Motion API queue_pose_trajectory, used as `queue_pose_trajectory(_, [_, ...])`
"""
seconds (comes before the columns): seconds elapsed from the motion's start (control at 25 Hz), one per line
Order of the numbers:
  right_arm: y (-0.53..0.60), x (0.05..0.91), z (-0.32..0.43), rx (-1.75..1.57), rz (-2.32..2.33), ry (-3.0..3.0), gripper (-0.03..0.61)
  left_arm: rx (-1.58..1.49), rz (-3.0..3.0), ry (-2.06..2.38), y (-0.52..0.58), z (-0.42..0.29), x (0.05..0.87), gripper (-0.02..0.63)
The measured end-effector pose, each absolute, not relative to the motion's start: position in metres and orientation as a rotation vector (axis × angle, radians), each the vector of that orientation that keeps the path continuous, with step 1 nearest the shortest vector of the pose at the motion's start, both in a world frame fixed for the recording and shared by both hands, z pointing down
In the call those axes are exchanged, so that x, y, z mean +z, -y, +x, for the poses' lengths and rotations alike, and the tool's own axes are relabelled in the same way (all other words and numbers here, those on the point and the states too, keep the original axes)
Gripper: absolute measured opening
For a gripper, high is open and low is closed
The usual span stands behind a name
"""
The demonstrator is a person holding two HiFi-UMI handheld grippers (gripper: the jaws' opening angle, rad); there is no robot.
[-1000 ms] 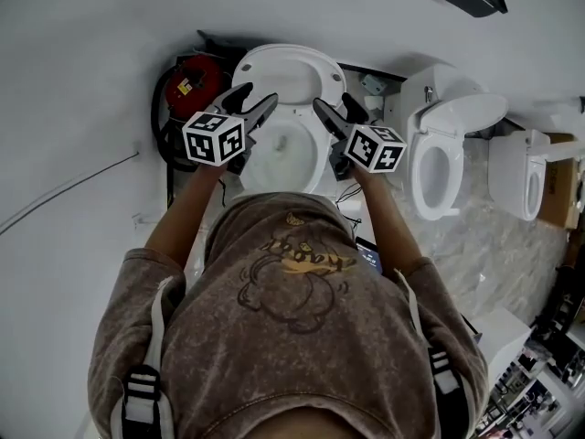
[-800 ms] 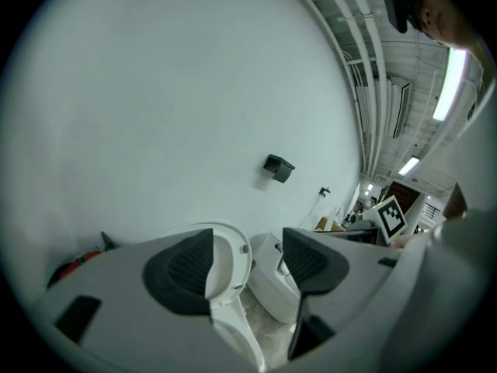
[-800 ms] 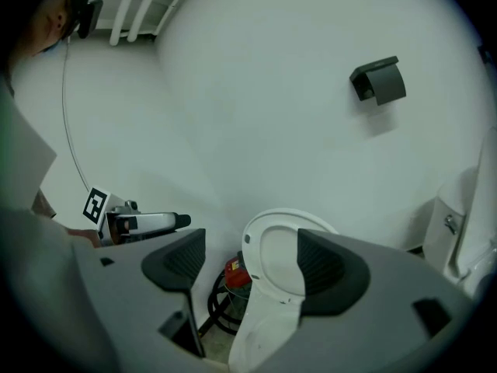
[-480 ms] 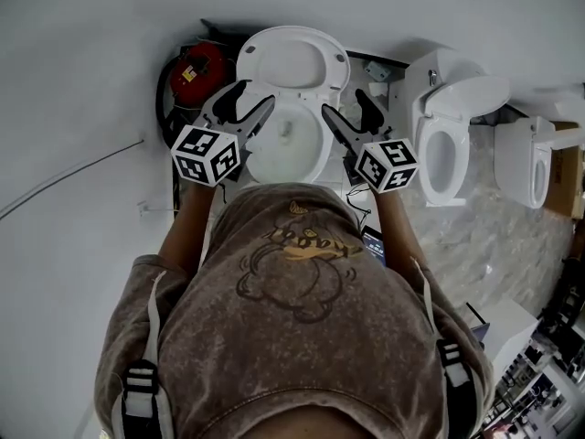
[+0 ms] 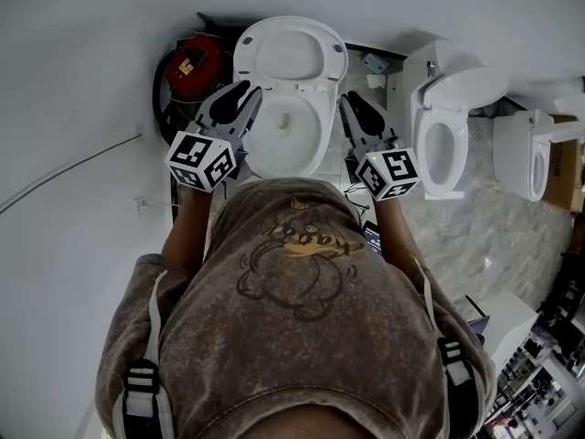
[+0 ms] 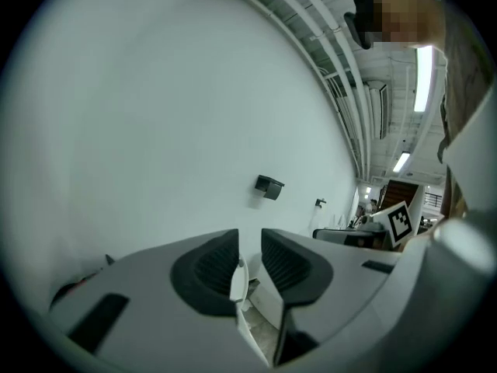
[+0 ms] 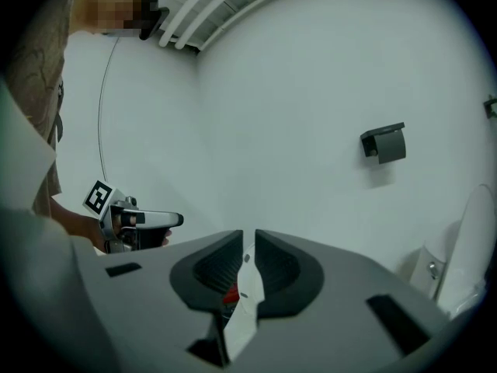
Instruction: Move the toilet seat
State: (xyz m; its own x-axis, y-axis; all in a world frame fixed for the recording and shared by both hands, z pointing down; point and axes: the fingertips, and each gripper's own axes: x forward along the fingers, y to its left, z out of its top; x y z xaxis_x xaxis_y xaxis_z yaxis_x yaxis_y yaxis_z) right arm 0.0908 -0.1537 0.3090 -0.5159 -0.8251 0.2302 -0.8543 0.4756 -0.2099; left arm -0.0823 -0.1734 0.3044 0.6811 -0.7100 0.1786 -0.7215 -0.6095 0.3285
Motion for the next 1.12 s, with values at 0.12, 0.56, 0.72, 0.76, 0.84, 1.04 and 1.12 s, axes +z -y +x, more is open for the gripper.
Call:
queue_pose_trajectory(0.12, [0.151, 0.31, 0.093, 0.429, 1.508, 2.602, 0.001, 0.012, 2.52, 1.146, 0.173, -0.086, 0.302, 0.024])
queue_pose_trajectory(0.56, [0.139, 0.333, 0.092, 0.444, 1.534, 2.571, -0.002, 0.012, 2.571, 1.175, 0.161, -0.084, 0.318, 0.009])
queue_pose_trajectory(0.72, [0.135, 0.341, 0.091, 0.446, 1.523, 2.568, -0.002, 0.021, 2.579, 1.194, 0.16, -0.087, 0.323, 0.009])
queue_pose_trajectory(0.76, [0.135, 0.342, 0.091, 0.445, 1.523, 2.566, -0.002, 0.021, 2.578, 1.2, 0.16, -0.088, 0.324, 0.009])
queue_pose_trajectory(0.84, [0.134, 0.345, 0.092, 0.442, 1.526, 2.562, -0.002, 0.021, 2.575, 1.211, 0.16, -0.09, 0.326, 0.009])
queue_pose_trajectory(1.04, [0.136, 0.345, 0.098, 0.445, 1.546, 2.554, -0.002, 0.021, 2.558, 1.24, 0.162, -0.095, 0.325, 0.009])
queue_pose_trajectory(1.12, [0.136, 0.345, 0.1, 0.452, 1.556, 2.551, -0.002, 0.013, 2.55, 1.243, 0.162, -0.095, 0.325, 0.009])
